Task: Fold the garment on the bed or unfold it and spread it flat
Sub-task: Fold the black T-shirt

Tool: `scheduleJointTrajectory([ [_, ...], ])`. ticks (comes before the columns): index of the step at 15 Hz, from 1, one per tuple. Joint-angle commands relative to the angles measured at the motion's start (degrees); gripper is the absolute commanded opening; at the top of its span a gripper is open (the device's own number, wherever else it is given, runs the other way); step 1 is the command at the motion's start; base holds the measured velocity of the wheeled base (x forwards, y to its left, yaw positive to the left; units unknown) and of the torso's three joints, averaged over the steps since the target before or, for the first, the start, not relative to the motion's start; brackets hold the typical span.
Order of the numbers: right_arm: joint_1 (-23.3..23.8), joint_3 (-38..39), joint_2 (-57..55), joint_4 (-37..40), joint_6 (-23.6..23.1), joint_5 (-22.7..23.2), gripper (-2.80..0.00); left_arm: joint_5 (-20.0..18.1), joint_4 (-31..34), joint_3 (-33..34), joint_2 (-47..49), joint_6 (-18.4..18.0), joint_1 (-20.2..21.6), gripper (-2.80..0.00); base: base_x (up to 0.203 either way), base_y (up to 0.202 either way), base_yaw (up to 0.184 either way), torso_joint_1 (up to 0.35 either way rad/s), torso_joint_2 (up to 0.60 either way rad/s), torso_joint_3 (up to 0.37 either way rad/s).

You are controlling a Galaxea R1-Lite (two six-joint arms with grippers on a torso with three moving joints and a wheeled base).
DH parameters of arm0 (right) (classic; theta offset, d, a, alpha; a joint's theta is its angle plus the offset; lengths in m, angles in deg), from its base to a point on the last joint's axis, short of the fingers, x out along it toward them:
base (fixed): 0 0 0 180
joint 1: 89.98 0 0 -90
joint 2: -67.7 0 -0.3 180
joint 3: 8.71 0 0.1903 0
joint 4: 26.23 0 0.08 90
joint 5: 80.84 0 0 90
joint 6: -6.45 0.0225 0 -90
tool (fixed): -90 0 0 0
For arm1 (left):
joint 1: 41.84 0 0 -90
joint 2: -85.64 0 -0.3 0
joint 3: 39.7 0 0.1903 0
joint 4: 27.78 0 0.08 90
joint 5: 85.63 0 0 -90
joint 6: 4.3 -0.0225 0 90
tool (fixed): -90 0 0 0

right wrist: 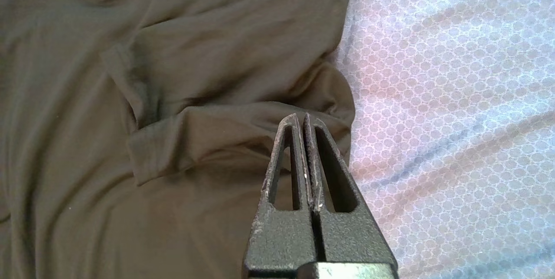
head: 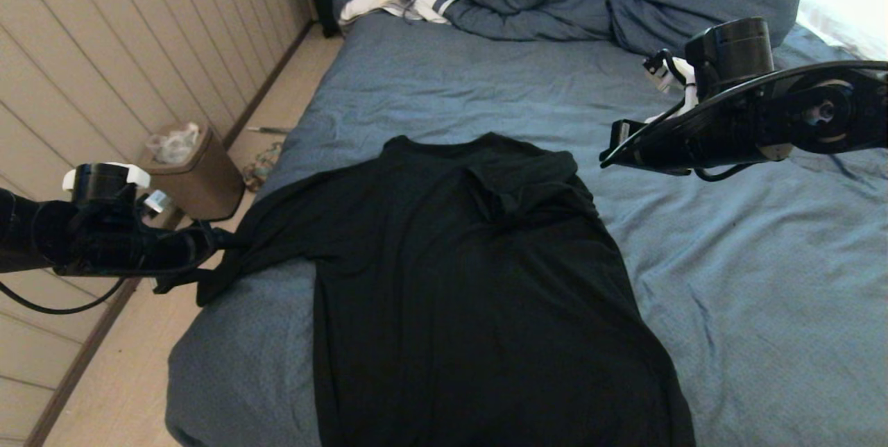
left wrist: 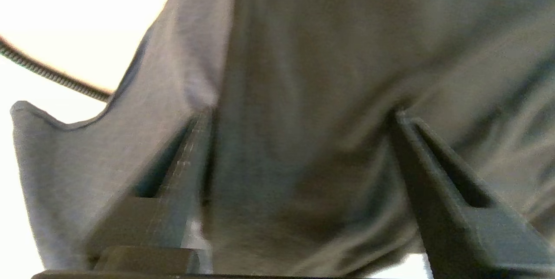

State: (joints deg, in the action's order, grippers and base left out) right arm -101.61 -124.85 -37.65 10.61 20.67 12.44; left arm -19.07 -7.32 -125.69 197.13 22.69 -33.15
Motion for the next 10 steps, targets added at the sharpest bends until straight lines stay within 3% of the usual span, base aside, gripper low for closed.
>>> scheduleJointTrajectory([
  [1, 0.2, 0.0, -0.2, 0.1, 0.1, 0.1, -2.8, -0.1, -0.1, 0.2, 0.1, 0.2, -0.3, -2.8, 0.0, 0.0, 0.0, 0.0, 0.0, 0.0],
  [6, 0.3, 0.0, -0.6, 0.0, 0.2, 0.1, -2.8, -5.5, -0.2, 0.1, -1.0, 0.6, -0.6, -2.8, 0.0, 0.0, 0.0, 0.0, 0.0, 0.0],
  [10, 0.8, 0.3, -0.2, 0.0, 0.4, 0.2, -2.8, -5.4, -0.2, -1.0, -3.6, 0.5, -0.6, -2.8, 0.0, 0.0, 0.0, 0.0, 0.0, 0.0],
])
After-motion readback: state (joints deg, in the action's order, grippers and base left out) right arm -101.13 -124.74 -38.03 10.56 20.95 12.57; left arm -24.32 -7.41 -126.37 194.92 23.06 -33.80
